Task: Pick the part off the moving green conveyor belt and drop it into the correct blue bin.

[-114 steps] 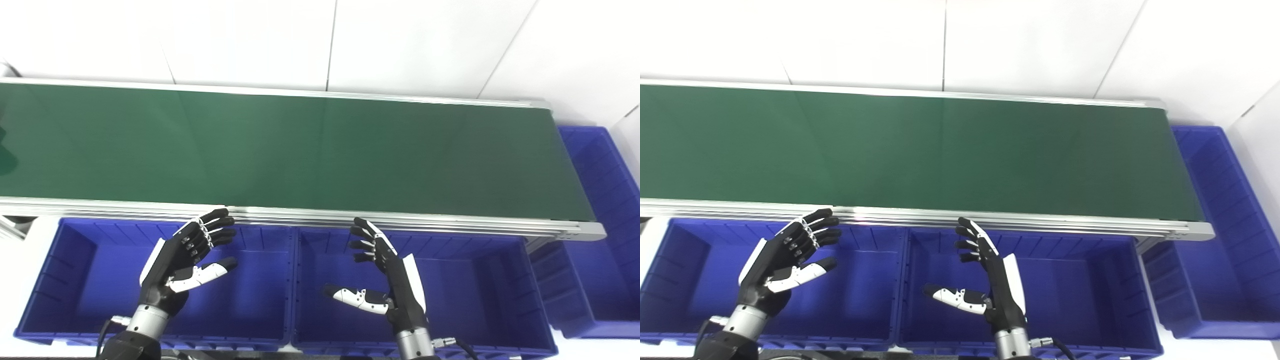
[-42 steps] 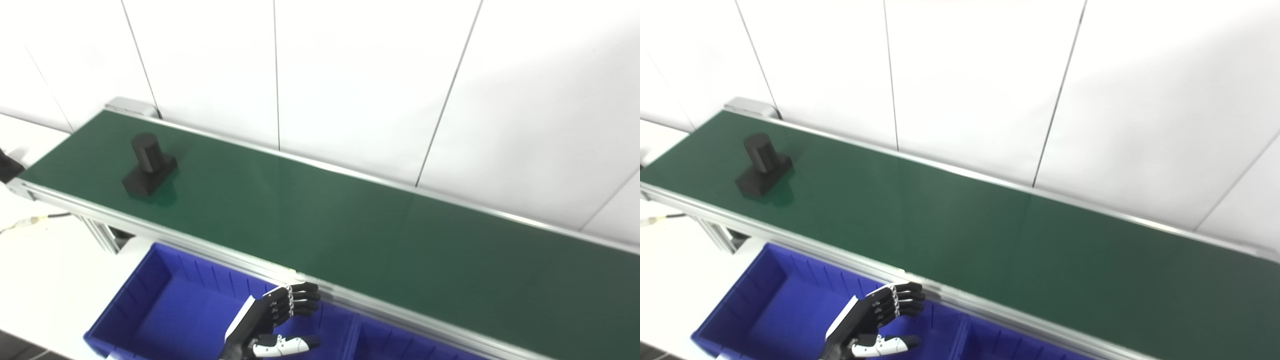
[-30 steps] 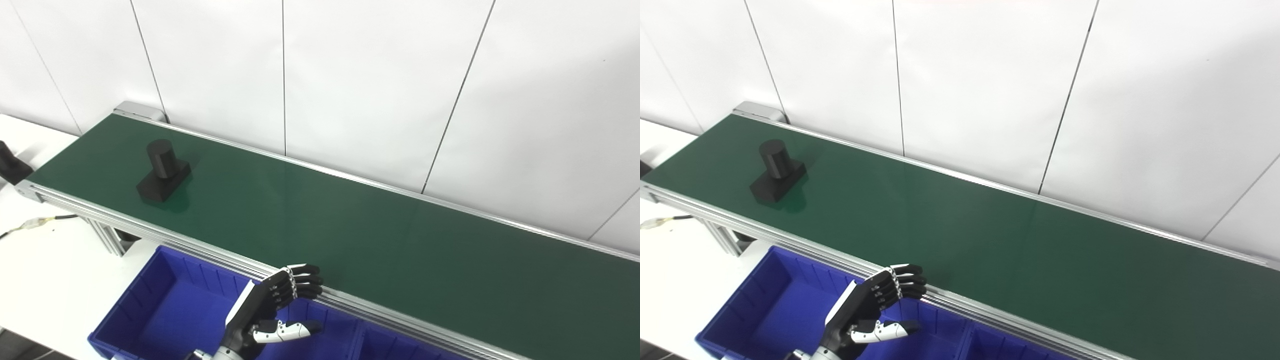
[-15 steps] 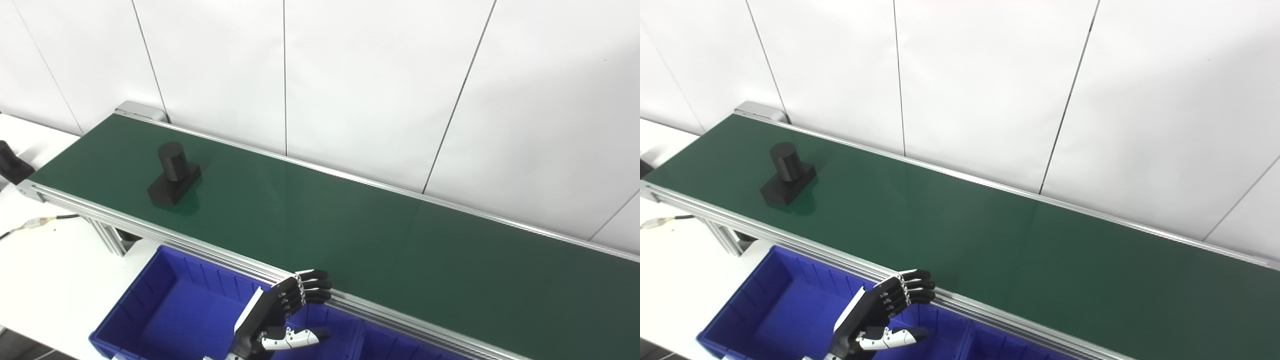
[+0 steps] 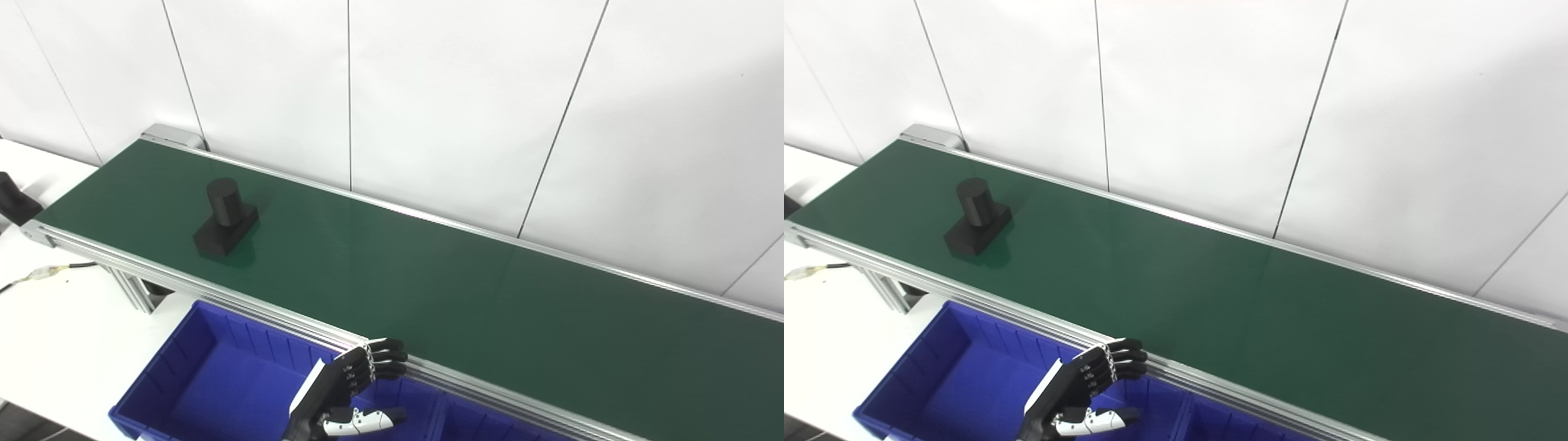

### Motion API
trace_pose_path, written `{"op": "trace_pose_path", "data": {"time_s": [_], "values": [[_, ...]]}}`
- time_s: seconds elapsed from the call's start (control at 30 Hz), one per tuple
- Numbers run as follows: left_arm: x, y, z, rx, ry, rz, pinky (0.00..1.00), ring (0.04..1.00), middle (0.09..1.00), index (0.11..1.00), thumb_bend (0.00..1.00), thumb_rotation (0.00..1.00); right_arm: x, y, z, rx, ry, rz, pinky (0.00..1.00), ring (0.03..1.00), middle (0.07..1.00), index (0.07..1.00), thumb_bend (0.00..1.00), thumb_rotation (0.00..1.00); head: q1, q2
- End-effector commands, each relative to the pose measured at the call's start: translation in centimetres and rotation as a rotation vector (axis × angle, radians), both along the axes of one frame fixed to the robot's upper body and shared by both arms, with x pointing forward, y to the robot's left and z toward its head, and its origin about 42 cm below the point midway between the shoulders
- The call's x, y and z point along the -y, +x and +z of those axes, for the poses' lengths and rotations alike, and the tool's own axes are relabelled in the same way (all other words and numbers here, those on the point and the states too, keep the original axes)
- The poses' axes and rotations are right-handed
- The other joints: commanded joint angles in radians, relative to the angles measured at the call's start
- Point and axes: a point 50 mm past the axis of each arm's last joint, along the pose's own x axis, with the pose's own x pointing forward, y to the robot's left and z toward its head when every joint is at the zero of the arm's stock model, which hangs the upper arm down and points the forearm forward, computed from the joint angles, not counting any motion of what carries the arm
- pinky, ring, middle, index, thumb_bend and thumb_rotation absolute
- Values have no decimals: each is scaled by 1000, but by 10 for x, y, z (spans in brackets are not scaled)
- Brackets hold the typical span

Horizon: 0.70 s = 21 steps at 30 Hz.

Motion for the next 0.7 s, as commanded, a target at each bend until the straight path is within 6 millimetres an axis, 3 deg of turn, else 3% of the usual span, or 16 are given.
{"op": "trace_pose_path", "data": {"time_s": [0.0,0.53,0.67], "values": [[0,3,8,56,-4,4,727,697,733,750,588,0,0,9,13,98,5,26,647,772,861,892,608,0,1,1],[1,-1,7,48,21,2,726,700,739,752,590,0,0,7,12,93,17,3,656,775,856,894,622,0,-13,14],[-1,-1,8,47,16,2,728,702,741,756,581,0,-3,7,12,93,14,9,649,767,851,895,624,0,-46,31]]}}
